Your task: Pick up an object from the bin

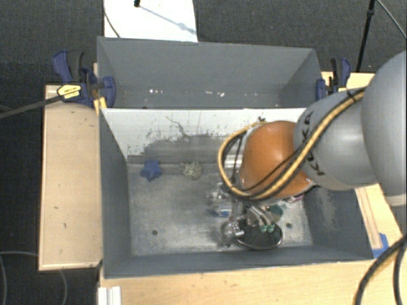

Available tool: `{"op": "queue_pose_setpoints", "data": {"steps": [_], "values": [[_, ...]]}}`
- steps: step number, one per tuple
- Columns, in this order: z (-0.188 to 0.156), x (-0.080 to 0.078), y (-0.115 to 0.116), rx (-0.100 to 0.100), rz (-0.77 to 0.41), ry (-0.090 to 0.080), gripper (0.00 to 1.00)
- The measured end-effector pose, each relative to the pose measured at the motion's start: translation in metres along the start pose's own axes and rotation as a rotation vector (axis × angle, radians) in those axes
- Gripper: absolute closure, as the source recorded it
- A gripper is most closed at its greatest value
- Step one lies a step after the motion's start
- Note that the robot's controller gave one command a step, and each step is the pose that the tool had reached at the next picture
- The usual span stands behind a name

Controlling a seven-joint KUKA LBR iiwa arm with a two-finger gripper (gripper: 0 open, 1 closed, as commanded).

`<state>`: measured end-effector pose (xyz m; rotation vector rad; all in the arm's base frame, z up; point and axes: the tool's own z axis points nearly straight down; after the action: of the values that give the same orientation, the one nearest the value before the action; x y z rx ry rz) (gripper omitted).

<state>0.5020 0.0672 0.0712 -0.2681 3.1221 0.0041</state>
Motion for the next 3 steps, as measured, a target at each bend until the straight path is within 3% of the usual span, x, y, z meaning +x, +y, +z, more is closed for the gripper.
{"op": "queue_pose_setpoints", "data": {"steps": [1,2,3], "values": [[-0.001,0.015,-0.047,0.001,-0.087,0.001,0.0],[-0.002,0.014,-0.046,0.001,-0.083,-0.003,1.0],[-0.079,0.001,-0.134,-0.006,-0.319,0.018,1.0]]}}
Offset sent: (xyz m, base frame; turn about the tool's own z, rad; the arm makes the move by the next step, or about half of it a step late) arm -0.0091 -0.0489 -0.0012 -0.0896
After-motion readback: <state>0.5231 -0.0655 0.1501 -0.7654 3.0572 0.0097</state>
